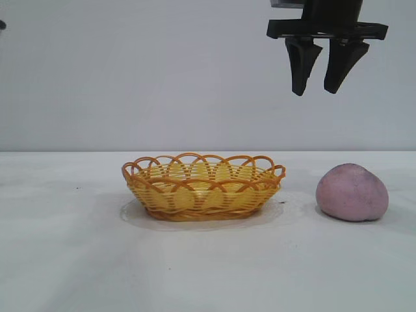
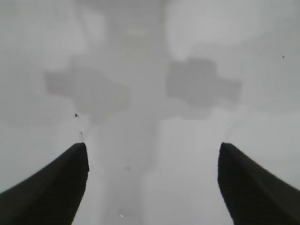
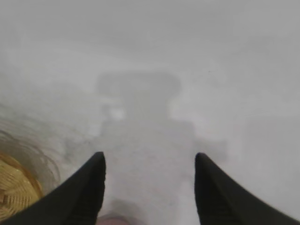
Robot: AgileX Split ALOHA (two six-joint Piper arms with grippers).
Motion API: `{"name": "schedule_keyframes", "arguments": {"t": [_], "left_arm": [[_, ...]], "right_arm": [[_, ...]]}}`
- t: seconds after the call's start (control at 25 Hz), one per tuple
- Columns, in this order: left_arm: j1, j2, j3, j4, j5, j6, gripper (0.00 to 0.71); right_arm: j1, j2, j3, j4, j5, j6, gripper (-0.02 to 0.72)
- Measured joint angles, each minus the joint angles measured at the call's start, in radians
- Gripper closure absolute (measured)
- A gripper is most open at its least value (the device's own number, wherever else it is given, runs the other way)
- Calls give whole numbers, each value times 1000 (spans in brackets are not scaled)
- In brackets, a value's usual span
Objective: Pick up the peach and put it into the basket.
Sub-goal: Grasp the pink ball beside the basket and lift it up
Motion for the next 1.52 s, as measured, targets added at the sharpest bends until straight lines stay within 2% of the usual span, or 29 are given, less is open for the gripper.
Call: {"name": "schedule_keyframes", "arguments": {"t": [0.2,0.56,0.92,1.16,1.52], "left_arm": [[0,-186,93,-4,0,4,172],[0,-600,386,-26,-31,4,172],[0,-1035,639,-139,-24,14,172],[0,-1338,712,-149,46,21,172],[0,-1688,777,-127,53,27,172]], "right_arm": [[0,0,0,0,0,0,306],[0,0,0,0,2,2,306],[0,0,0,-9,15,2,306],[0,0,0,-21,15,2,306],[0,0,0,-21,29,2,306]]}}
